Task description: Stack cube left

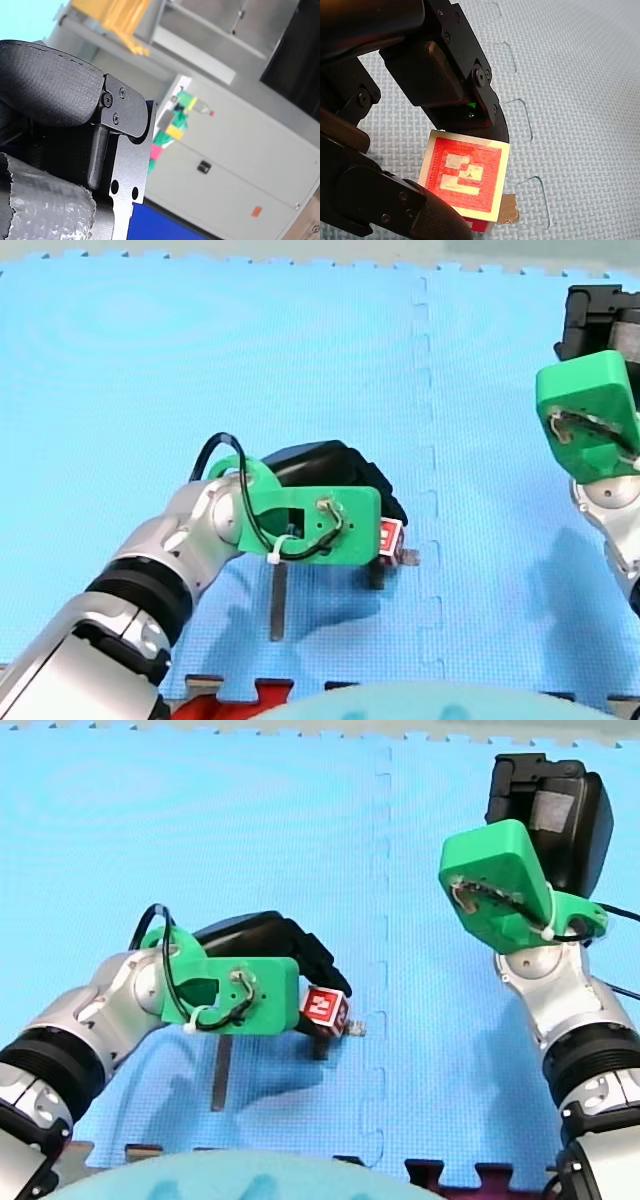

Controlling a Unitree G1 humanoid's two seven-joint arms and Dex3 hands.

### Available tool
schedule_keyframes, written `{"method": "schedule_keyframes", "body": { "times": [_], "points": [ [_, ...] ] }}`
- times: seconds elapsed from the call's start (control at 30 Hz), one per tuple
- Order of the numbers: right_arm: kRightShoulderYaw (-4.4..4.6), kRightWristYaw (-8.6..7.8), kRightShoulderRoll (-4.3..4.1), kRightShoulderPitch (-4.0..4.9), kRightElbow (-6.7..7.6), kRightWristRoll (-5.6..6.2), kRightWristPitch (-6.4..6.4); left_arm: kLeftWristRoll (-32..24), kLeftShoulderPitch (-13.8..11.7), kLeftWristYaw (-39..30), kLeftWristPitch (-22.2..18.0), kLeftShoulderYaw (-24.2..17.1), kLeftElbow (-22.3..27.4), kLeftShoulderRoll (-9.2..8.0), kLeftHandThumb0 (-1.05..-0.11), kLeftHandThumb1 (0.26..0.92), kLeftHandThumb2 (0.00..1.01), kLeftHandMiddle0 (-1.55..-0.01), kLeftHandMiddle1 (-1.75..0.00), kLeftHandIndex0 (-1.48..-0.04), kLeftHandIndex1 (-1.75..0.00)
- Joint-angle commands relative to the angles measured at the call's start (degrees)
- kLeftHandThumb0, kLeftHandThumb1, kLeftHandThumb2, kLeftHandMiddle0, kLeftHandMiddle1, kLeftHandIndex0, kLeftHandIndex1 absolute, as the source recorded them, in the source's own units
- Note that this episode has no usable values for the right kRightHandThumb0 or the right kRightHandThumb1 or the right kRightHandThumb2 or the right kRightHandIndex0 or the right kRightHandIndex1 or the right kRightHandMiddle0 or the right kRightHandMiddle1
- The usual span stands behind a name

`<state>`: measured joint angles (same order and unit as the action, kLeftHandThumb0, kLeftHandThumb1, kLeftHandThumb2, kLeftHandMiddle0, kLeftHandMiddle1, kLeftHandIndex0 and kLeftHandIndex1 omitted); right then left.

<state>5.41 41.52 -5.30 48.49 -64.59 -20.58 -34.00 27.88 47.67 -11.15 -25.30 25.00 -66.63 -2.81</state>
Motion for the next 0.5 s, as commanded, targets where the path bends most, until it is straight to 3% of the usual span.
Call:
{"method": "schedule_keyframes", "body": {
  "times": [0.0,0.47],
  "points": [
    [-0.05,0.31,-0.34,0.12,0.02,-0.08,0.13,0.0,0.4,0.4,0.1,-0.1,-0.7,-0.07,-0.427,0.771,0.01,-1.06,-1.75,-1.37,-0.02],
    [-0.31,-0.49,-0.44,-0.40,0.72,0.43,-0.32,1.0,1.0,1.3,0.5,0.2,-2.5,-0.25,-0.429,0.774,0.00,-1.05,-1.75,-1.38,-0.03]
  ]
}}
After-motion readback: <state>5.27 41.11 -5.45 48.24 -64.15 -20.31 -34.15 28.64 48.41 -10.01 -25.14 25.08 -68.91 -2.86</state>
